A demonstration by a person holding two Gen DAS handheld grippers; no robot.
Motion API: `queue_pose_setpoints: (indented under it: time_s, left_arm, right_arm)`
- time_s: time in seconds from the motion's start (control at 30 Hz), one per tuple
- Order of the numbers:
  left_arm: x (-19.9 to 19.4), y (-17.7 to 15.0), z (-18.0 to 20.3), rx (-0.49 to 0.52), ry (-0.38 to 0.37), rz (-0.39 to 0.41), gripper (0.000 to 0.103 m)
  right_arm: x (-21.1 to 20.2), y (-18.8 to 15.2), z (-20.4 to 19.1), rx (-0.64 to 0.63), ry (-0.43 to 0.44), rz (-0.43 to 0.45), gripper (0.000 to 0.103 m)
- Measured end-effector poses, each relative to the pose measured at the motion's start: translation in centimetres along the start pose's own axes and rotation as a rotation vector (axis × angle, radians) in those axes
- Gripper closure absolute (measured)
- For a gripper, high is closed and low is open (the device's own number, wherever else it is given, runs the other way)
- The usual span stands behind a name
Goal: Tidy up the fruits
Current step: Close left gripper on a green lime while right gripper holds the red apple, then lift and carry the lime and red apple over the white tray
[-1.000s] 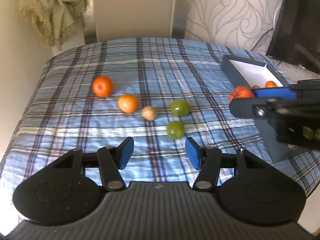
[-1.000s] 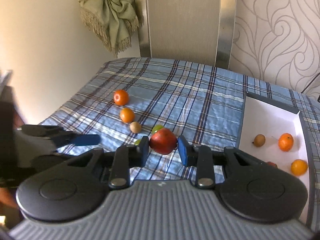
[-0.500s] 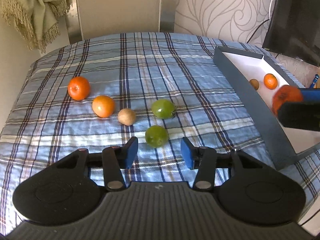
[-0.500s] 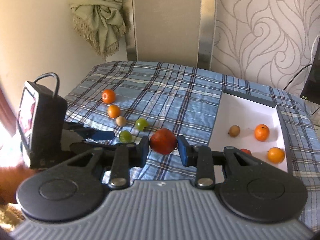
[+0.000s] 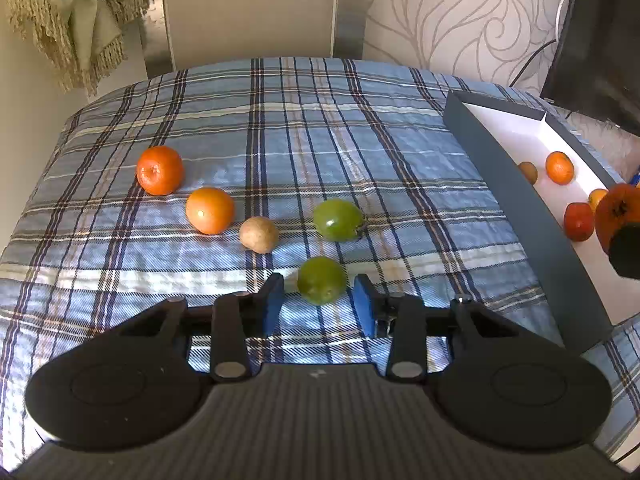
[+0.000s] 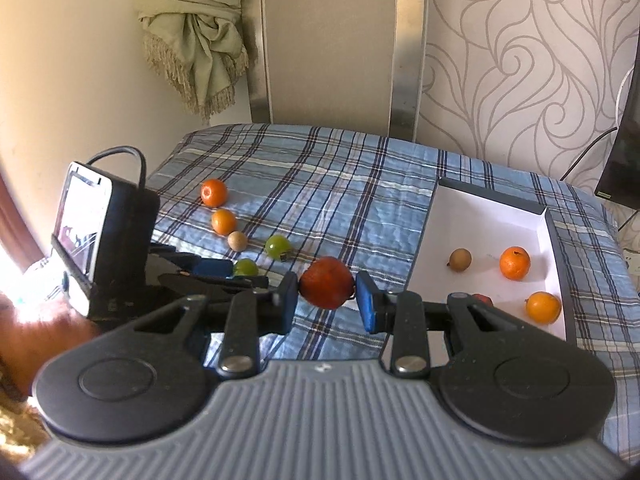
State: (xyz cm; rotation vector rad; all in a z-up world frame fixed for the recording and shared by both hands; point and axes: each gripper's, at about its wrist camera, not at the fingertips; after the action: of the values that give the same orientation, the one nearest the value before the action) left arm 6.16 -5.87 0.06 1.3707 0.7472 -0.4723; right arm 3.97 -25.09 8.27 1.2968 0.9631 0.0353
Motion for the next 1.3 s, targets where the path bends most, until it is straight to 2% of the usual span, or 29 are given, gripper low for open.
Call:
queue_pose_setpoints:
  time_s: [0.13, 0.8, 1.0, 1.3]
  left_arm:
    - [0.0, 0.0, -0.1, -0.005, 0.002, 0.0, 0.062]
    - [-0.2, 0.0, -0.1, -0.012, 0.004, -0.007, 0.065]
    - [-0.4, -0.1, 0.0, -0.011, -0.004, -0.006, 0.073]
    - [-1.1, -0.1, -0.2, -0.021, 0.005, -0.004, 0.075]
  right_arm:
    - [0.0, -0.1, 0.0, -0.002, 0.002, -0.001, 0.069]
    - [-0.1, -0.2, 0.0, -0.003, 0.006, 0.005, 0.069]
    - [-0.4, -0.4, -0.1, 0.001, 0.004, 0.01, 0.069]
    - [-1.0, -0.8, 0.1, 0.008, 0.014, 0.019, 0.069]
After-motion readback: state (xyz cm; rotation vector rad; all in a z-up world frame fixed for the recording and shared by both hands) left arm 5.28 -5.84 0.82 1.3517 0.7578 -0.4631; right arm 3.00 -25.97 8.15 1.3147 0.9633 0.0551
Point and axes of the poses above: each gripper's, at about its wrist camera, not at the fingertips, and x roughly the way its jaws point, z to its right, y to its top
